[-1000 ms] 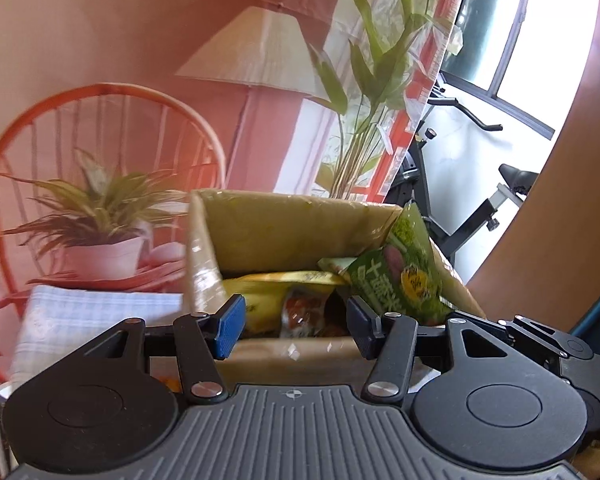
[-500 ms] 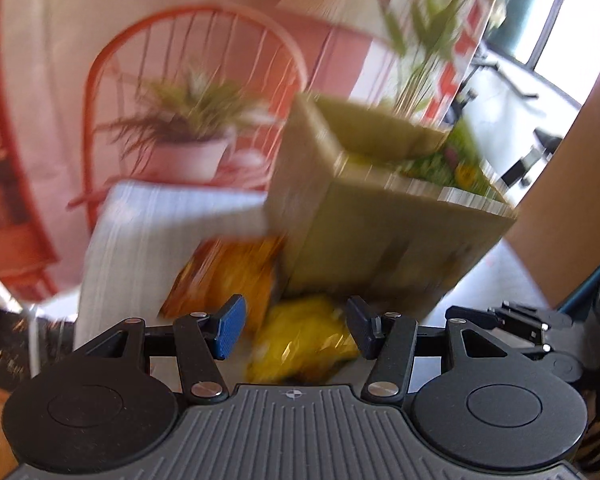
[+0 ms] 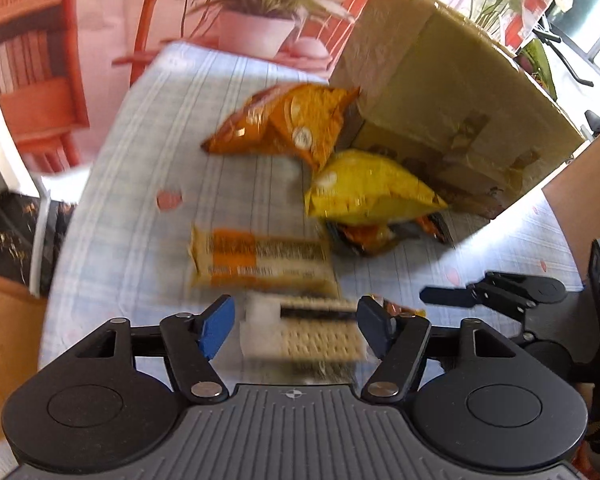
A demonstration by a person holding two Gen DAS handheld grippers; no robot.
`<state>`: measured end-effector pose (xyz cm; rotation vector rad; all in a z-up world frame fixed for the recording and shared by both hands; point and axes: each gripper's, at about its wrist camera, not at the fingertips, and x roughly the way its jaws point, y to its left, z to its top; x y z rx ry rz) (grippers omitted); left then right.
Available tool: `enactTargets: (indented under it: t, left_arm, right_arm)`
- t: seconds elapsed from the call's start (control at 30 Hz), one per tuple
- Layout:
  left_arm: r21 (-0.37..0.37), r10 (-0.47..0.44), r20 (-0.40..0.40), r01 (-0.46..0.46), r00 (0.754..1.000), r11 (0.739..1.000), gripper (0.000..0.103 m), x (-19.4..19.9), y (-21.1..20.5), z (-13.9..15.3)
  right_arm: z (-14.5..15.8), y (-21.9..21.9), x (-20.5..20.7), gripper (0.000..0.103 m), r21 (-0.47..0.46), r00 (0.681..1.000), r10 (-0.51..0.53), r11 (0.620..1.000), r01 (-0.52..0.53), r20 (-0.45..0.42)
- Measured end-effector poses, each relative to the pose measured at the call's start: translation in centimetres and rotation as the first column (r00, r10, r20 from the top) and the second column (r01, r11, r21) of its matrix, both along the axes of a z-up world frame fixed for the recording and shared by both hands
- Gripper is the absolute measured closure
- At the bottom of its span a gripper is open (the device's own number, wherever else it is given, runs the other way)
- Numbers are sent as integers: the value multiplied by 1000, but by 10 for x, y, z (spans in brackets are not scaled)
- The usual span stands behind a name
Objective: Organize snacks
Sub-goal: 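Withdraw both grippers from the box back toward the snack pile, then close the left gripper on the clear dark-filled packet while the right gripper closes on the yellow candy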
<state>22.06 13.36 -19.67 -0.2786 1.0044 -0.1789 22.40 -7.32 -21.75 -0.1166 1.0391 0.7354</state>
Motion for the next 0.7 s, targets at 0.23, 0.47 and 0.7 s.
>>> enactTargets:
  t: [0.23,0.47,0.7]
  left_arm:
    - [-19,-23,-62,22,998,1000,30,-16,-14,-22]
    - [113,-104,-66,111,992,987,30,-20,-42,-37]
    - [172,-149,-64,158,987,972,29,-12,-65,-52]
  right_arm:
    - [-16,17,-2,42,-73,998,67,995,-66,21]
    - [-21,13,-8,60,-107,997,66,992,-62,30]
    - [-21,-18,-7,65,-63,995,-99,993,98,-10]
